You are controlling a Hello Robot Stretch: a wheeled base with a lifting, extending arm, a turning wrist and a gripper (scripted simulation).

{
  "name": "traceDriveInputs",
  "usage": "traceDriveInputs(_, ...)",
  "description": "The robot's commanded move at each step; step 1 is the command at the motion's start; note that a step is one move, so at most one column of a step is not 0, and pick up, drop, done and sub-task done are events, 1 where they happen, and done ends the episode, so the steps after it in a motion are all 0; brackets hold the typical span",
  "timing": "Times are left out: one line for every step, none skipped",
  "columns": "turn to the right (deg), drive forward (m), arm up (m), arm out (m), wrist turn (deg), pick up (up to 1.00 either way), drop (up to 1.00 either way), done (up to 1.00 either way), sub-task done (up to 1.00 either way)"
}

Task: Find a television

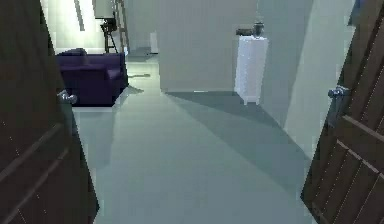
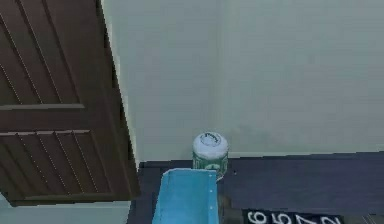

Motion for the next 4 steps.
traceDriveInputs(0.0, 1.00, 0.00, 0.00, 0.0, 0.00, 0.00, 0.00, 0.00)
traceDriveInputs(6.0, 0.00, 0.00, 0.00, 0.0, 0.00, 0.00, 0.00, 0.00)
traceDriveInputs(0.0, 0.30, 0.00, 0.00, 0.0, 0.00, 0.00, 0.00, 0.00)
traceDriveInputs(-6.0, 0.00, 0.00, 0.00, 0.0, 0.00, 0.00, 0.00, 0.00)
